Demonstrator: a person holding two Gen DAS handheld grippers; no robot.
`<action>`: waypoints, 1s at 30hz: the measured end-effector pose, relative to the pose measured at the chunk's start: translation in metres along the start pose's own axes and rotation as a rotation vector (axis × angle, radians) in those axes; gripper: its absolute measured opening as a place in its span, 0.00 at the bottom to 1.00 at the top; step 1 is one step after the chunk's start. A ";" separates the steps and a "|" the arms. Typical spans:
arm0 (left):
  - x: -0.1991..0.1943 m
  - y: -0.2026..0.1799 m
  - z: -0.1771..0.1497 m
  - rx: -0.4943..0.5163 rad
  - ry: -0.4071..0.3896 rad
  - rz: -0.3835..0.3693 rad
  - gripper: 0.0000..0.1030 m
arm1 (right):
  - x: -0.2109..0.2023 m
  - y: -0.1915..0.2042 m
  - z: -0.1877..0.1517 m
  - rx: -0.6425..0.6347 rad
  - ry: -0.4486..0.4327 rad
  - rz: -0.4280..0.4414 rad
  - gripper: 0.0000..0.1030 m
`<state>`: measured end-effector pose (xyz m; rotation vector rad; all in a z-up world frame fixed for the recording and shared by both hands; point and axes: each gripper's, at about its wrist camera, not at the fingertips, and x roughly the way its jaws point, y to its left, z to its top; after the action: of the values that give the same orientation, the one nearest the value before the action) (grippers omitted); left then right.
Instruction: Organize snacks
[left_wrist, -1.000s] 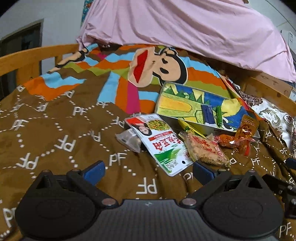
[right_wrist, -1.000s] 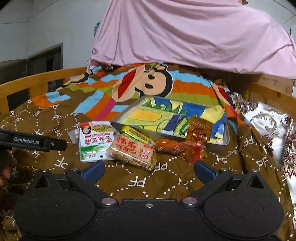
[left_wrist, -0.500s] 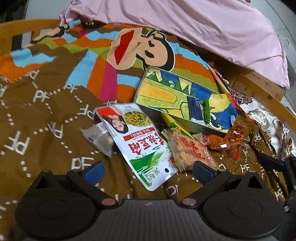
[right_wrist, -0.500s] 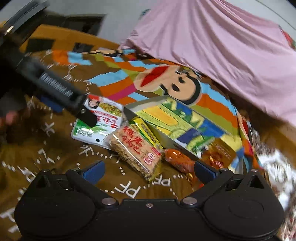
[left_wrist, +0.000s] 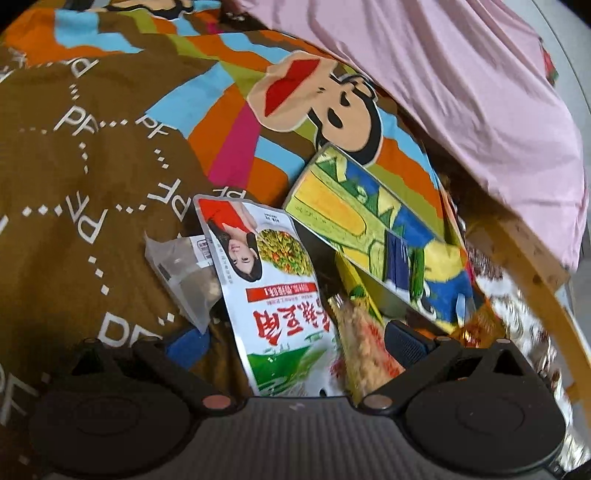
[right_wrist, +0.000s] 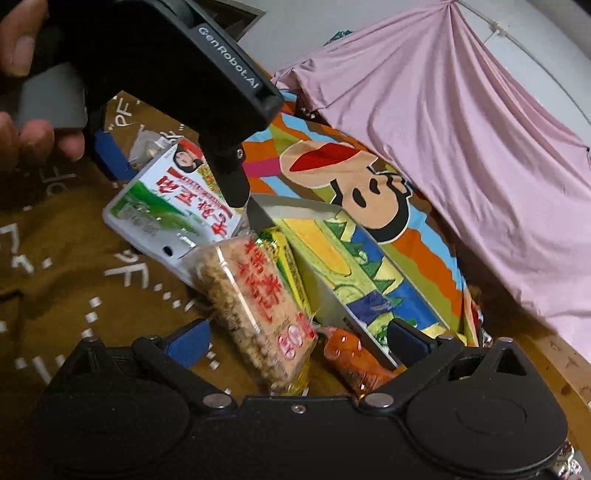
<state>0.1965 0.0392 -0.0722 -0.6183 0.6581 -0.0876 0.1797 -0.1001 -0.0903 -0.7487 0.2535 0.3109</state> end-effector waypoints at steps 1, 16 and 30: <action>0.000 -0.001 -0.001 -0.004 -0.011 0.004 0.99 | 0.002 0.001 0.000 0.001 -0.005 -0.002 0.95; -0.016 -0.030 -0.025 -0.103 -0.176 0.107 0.89 | 0.003 -0.011 0.007 0.061 0.016 0.186 0.32; -0.010 -0.060 -0.007 -0.059 -0.219 -0.029 0.79 | 0.010 -0.086 0.002 0.481 0.086 0.237 0.29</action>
<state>0.1918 -0.0111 -0.0369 -0.6836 0.4413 -0.0267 0.2201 -0.1566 -0.0386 -0.2558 0.4809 0.4227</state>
